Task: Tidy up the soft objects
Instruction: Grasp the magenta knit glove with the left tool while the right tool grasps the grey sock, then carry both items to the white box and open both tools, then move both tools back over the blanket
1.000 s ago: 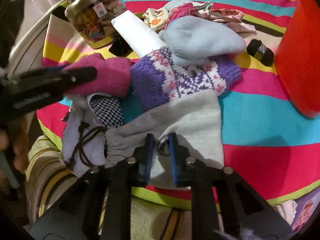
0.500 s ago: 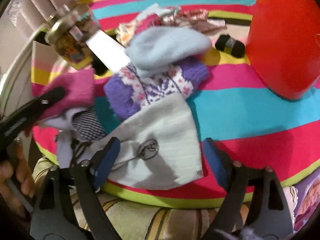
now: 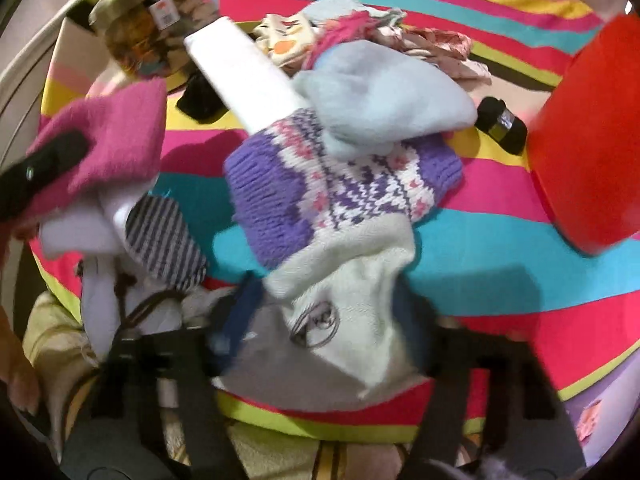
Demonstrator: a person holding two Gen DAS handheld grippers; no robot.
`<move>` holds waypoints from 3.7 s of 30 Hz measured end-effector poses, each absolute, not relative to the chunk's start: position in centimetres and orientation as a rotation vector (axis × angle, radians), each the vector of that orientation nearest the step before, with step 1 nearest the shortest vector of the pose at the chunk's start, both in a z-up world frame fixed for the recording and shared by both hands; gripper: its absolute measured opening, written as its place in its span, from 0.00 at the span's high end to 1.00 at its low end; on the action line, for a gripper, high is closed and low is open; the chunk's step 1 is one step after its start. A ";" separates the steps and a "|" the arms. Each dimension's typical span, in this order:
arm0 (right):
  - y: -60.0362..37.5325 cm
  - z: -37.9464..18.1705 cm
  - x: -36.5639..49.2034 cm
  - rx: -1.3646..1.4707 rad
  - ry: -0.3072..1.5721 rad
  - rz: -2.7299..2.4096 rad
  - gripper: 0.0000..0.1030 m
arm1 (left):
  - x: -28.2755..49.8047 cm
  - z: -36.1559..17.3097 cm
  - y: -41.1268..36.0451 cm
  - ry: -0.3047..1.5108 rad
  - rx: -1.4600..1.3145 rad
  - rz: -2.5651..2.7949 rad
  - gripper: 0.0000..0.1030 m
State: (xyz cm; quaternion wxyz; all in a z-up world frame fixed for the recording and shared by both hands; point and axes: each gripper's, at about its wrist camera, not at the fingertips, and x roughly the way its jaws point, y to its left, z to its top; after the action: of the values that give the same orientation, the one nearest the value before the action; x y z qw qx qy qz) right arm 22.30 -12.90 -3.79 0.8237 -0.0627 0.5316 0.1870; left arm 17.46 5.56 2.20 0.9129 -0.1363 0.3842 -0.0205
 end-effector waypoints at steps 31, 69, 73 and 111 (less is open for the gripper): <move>-24.2 2.4 15.4 0.193 0.923 0.440 0.86 | 9.5 10.3 6.3 0.390 -0.597 -0.251 0.88; -54.7 5.3 3.7 0.225 0.948 -0.259 0.30 | 7.9 7.8 -29.7 0.839 -0.212 -0.868 0.73; -55.7 8.1 3.7 0.159 1.000 -0.272 0.24 | 8.2 7.6 -30.6 0.855 -0.196 -0.862 0.53; -31.9 28.1 7.0 -0.355 0.979 -0.005 0.17 | 6.5 5.7 3.0 0.782 -0.532 -0.036 0.46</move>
State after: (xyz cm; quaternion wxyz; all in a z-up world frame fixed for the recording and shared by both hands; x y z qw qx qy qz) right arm 6.97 -31.91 28.15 0.8674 -0.1697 0.4678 -0.0023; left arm 6.47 2.96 5.73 0.8901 -0.2560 0.3768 -0.0175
